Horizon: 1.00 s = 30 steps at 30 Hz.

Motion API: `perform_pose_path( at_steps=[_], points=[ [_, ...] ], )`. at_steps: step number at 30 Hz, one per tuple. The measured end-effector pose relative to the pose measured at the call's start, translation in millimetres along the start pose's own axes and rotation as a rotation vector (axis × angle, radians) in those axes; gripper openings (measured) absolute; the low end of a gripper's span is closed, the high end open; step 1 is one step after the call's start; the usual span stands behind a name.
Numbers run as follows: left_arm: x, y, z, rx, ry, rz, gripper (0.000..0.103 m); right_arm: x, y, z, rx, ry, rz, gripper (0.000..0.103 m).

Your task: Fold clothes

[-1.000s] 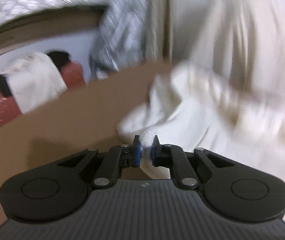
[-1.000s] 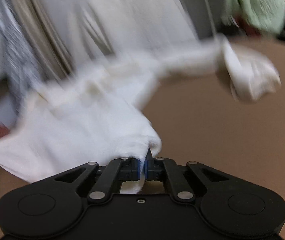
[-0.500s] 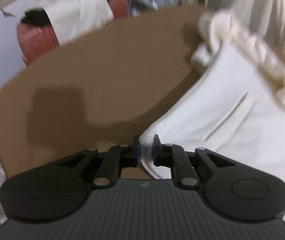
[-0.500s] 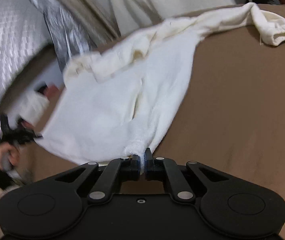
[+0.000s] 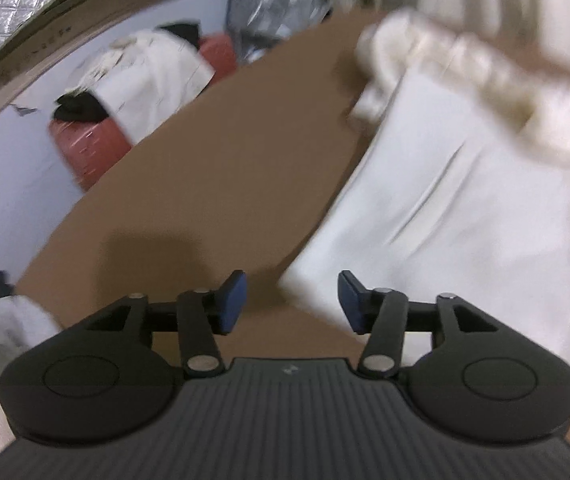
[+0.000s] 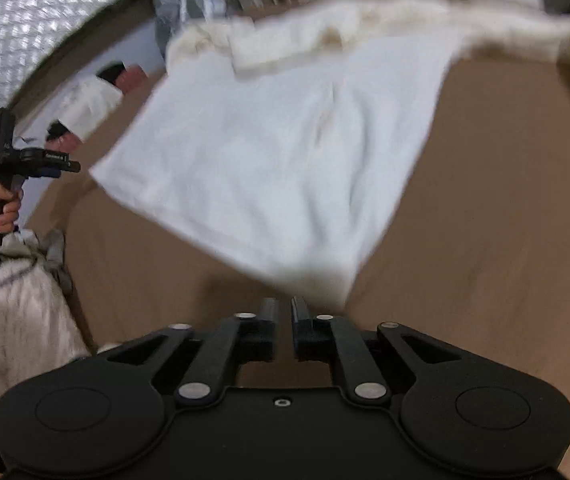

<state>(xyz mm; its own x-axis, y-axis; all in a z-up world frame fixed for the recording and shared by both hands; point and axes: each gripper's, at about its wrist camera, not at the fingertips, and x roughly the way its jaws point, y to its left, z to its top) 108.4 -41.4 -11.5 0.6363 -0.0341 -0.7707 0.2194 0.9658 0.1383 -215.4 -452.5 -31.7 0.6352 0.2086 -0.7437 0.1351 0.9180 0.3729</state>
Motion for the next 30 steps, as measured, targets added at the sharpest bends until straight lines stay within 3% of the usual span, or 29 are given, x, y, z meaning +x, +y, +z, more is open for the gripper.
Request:
perform_pose_path(
  at_steps=[2, 4, 7, 11, 15, 18, 21, 25, 26, 27, 29, 30],
  points=[
    [-5, -17, 15, 0.008, -0.017, -0.094, 0.061, -22, -4, 18, -0.035, -0.097, -0.021, 0.059],
    [-9, -36, 29, 0.018, -0.033, -0.188, 0.068, -32, -15, 46, -0.066, -0.17, -0.026, 0.06],
    [-15, -63, 52, 0.034, -0.056, -0.329, 0.068, -16, -38, 86, -0.07, -0.222, -0.024, 0.06],
    [25, -119, 87, 0.089, -0.074, -0.369, 0.068, 29, -66, 150, -0.004, -0.254, 0.037, 0.06],
    [73, -173, 121, 0.117, -0.029, -0.437, 0.068, 86, -90, 207, 0.073, -0.244, 0.136, 0.061],
    [99, -207, 132, 0.16, -0.014, -0.439, 0.069, 124, -97, 231, 0.042, -0.191, 0.138, 0.061],
    [125, -237, 131, 0.221, 0.014, -0.377, 0.07, 150, -103, 243, -0.023, -0.158, 0.181, 0.061],
    [155, -264, 133, 0.261, 0.051, -0.415, 0.07, 180, -105, 251, -0.018, -0.113, 0.233, 0.061],
    [160, -267, 133, 0.261, 0.055, -0.42, 0.067, 189, -103, 253, -0.032, -0.096, 0.234, 0.064],
    [165, -270, 133, 0.261, 0.06, -0.425, 0.052, 198, -100, 256, -0.045, -0.078, 0.233, 0.072],
    [165, -279, 132, 0.302, 0.043, -0.42, 0.017, 218, -96, 260, -0.051, -0.05, 0.196, 0.078],
    [160, -284, 132, 0.334, 0.012, -0.403, 0.014, 228, -95, 263, -0.053, -0.04, 0.178, 0.076]
  ],
)
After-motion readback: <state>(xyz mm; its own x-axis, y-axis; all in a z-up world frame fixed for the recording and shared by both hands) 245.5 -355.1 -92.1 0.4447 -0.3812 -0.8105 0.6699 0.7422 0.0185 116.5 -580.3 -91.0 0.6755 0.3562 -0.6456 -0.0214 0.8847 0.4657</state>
